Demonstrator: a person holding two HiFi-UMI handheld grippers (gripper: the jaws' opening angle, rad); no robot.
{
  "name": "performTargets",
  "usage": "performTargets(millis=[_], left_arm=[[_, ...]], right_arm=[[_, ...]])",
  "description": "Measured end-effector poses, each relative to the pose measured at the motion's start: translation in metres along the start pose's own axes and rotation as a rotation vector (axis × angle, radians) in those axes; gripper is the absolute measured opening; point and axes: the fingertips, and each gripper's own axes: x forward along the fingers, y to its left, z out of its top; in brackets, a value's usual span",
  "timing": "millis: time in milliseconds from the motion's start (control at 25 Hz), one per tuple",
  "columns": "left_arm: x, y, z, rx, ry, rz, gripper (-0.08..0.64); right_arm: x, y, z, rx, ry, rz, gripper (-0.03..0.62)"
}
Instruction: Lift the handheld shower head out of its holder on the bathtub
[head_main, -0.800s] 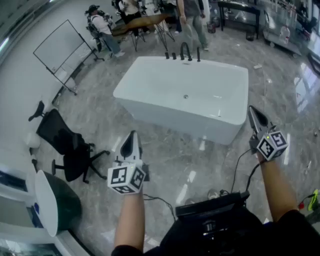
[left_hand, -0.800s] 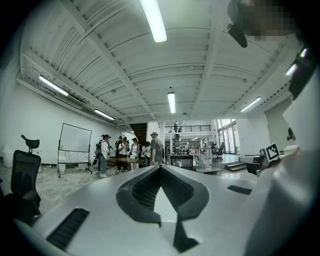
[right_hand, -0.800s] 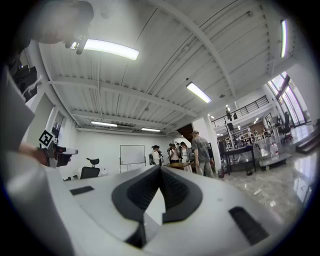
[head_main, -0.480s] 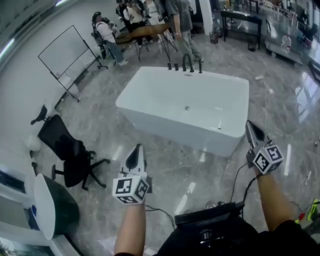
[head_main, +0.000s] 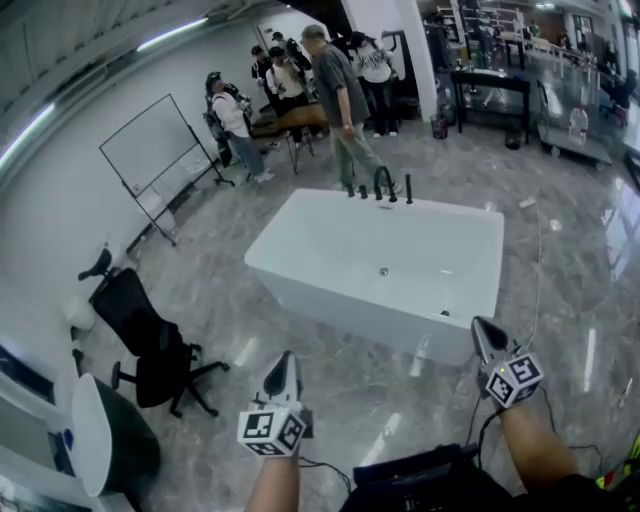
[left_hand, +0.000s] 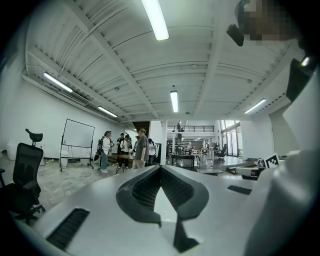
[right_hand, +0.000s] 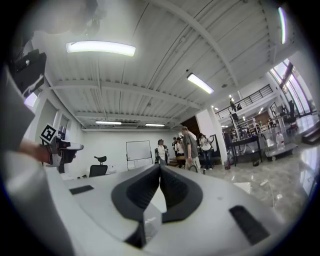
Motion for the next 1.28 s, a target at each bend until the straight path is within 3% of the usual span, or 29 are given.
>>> performTargets(millis=[280,600,880,1040,1120,1280], left_arm=[[0.002,-0.034,-0.007,0.031,0.034,0.023,0.009],[0.017,-0.014,-0.005,0.062,0.029,0.034,0.009],[0.063,0.014,-0.012,0.063,0.028,-0.006,0.009],[0.099,0.026,-0.019,0.006,0.030,-0.076,0.009],[0.115,0.026,-0.018,0.026,0.032,-0.122,0.009],[0.149,0.050,-0.011,0.032,0.052,-0.133,0.009]], right_arm=[[0.006,-0.026,-0.003,0.038,0.028,0.027,0.005],[0.030,-0.032,-0.018,0.040,0.014,0.046,0.005],[0.057,-0.043,-0.017,0.029,0.015,-0.012,0.005],[0.077,-0.052,-0.015,0.014,0.017,-0.043,0.005],[0.087,-0.056,-0.017,0.017,0.030,-0.062,0.005],[0.115,-0.059,-0.018,0.035,0.033,-0.109,0.005]])
